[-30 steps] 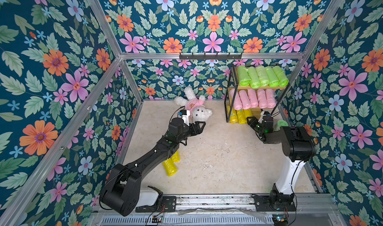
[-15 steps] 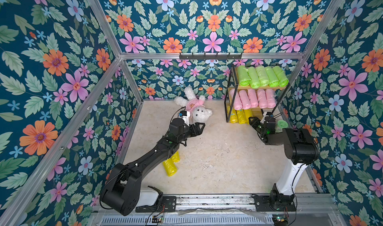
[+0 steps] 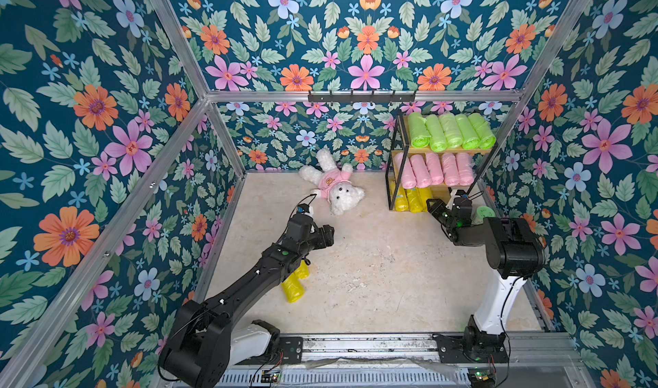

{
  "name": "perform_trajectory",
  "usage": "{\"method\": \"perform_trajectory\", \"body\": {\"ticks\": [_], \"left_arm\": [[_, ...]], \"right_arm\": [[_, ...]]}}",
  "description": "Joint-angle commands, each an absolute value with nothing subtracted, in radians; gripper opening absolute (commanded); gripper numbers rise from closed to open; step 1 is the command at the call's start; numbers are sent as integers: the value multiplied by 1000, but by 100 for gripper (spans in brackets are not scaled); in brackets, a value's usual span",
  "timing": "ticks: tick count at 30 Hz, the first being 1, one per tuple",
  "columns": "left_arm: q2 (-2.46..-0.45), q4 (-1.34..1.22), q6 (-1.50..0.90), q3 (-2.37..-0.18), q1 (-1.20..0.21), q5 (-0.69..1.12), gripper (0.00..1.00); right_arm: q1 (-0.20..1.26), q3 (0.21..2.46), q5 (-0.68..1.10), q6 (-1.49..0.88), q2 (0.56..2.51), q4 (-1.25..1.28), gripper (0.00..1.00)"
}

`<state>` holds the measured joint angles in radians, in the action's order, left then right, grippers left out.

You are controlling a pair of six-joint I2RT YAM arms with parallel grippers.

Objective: Sort the rolls of trash bags by color and place them on the shelf
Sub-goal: Place the roll of trash bags on the shelf, then pick up the roll of trash bags from the center of the board.

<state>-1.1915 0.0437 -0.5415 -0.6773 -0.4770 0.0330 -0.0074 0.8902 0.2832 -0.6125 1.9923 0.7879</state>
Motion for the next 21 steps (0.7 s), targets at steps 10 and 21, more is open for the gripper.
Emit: {"method": "perform_trajectory", "body": {"ticks": [10, 21], "left_arm": [[-1133, 155, -518, -582, -388, -257, 88], [-1402, 54, -500, -649, -355, -220, 82]], "right_arm": [[-6, 739, 250, -615, 1807, 858, 81], [-6, 599, 245, -623, 1617, 856, 81]]}}
